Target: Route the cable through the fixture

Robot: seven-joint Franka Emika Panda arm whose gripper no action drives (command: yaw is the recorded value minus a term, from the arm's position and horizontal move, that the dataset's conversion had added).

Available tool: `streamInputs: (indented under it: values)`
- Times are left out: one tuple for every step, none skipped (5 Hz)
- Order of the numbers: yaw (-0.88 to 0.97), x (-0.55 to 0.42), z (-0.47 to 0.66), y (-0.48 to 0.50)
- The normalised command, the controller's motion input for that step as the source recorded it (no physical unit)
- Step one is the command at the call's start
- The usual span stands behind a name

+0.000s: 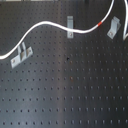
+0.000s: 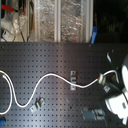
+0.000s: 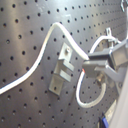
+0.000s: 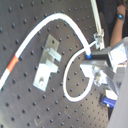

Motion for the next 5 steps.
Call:
streamInputs:
  values:
    - [-0.24, 0.464, -0.09, -0.098]
    - [-0.21, 0.438, -0.13, -0.147]
    - [-0.41, -0.085, 0.0, -0.743]
    - [-0.45, -0.443, -0.01, -0.524]
    - [-0.09, -0.475, -0.01, 0.102]
